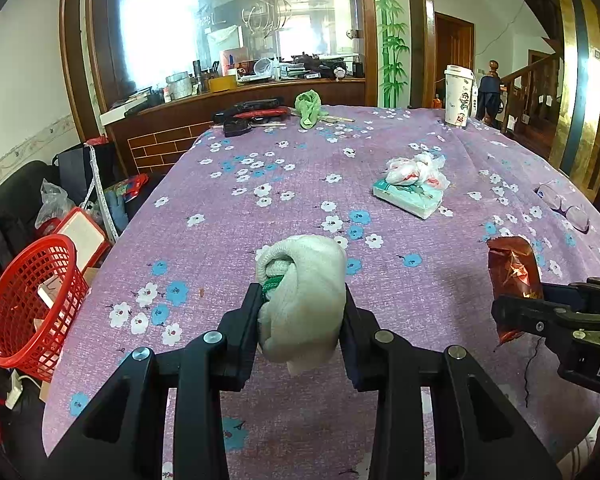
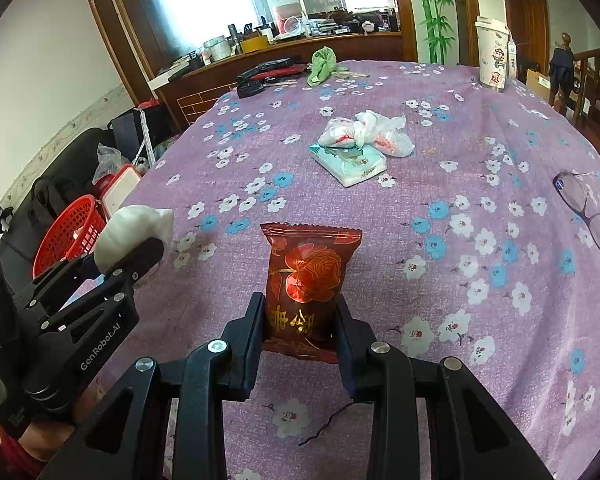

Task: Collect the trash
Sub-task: 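Lift the red packet with the right tool while the left tool lifts the white cloth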

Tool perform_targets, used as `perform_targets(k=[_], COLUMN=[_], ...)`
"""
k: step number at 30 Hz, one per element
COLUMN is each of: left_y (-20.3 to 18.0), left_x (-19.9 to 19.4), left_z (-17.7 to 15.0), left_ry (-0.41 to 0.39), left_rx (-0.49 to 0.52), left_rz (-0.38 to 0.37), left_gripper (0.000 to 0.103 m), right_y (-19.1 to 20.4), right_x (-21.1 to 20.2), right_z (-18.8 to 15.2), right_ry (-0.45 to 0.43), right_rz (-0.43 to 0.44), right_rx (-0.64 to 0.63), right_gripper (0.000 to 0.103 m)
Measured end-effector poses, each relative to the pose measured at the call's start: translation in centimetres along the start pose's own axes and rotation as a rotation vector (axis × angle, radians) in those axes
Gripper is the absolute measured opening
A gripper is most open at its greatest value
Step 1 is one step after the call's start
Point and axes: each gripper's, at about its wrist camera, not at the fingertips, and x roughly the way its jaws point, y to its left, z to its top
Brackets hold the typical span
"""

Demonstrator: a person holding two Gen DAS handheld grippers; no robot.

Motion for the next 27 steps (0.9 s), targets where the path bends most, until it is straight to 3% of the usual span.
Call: perform_targets(k=[27], left_y=[1.2], left_x=[-1.2], left_z=[-0.1], left_ry=[-0.031], left_rx=[-0.023], left_rz=[0.023], left_gripper=[0.034], right_y=[1.6], right_x=[-0.1], right_z=[0.4], right_ry=[-0.002], right_rz=[-0.002], right_rx=[-0.029], right_gripper=[0.035])
